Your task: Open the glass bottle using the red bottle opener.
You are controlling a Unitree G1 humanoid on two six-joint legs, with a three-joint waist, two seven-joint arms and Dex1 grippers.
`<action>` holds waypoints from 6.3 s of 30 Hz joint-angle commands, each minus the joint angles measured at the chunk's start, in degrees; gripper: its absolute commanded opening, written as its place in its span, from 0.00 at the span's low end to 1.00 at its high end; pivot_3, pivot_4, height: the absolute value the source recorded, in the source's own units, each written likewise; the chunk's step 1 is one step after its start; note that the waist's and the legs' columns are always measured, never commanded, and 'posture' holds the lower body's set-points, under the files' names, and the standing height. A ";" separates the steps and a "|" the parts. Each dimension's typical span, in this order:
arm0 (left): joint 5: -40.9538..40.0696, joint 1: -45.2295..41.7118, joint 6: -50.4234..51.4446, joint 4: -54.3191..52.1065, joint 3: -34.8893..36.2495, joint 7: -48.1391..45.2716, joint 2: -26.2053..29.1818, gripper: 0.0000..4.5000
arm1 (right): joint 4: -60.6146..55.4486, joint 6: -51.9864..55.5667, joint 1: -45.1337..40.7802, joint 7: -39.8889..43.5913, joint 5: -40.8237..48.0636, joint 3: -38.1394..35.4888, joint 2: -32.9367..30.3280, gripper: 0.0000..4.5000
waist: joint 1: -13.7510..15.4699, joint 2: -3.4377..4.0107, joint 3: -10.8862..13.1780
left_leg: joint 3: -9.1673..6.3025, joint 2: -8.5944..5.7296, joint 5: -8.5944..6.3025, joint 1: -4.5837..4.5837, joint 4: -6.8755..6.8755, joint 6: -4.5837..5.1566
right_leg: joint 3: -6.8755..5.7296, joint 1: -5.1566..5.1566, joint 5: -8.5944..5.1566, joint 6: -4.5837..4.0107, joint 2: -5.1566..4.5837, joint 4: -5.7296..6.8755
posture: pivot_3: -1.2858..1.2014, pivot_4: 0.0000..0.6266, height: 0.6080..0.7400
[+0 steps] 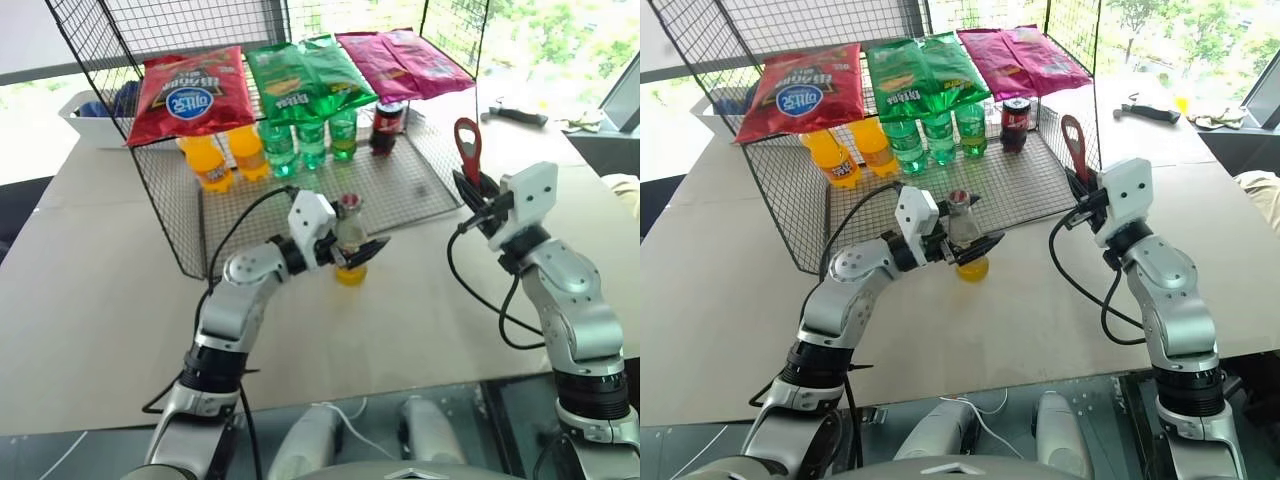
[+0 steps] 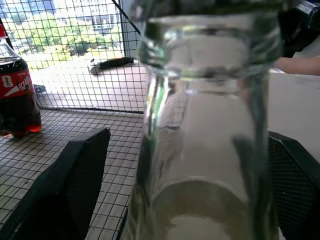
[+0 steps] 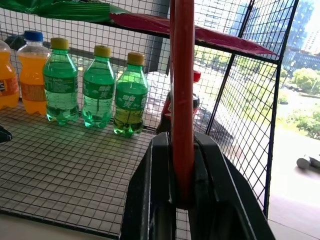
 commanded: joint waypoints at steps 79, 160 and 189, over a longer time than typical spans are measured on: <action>-0.07 2.25 -16.93 7.03 -1.19 0.86 0.17 0.50 | 17.45 -38.17 -3.95 -8.26 -44.72 24.80 -1.51 0.00 | -0.03 -0.07 -0.08 | 0.20 0.13 0.00 0.85 -0.02 -0.02 | 0.13 0.67 0.00 0.00 0.19 0.10 | 0.52 0.24 1.00; 0.13 2.91 -15.86 9.49 -0.01 0.37 -0.63 0.99 | 26.78 -43.62 -17.33 -8.81 -39.13 14.25 -5.42 0.00 | -0.06 0.02 -0.02 | 0.56 0.54 -0.02 0.84 -0.56 -0.03 | 0.49 0.50 0.03 -0.08 0.52 -0.43 | 0.52 0.24 1.00; 0.43 12.83 -12.71 0.70 0.15 -2.43 7.40 1.00 | 1.02 2.08 7.63 13.12 -12.14 13.70 -2.34 0.26 | 0.07 0.10 0.04 | 0.50 0.59 -0.04 0.39 -0.53 -0.02 | 0.39 0.11 0.06 -0.12 0.50 -0.42 | 0.52 0.24 1.00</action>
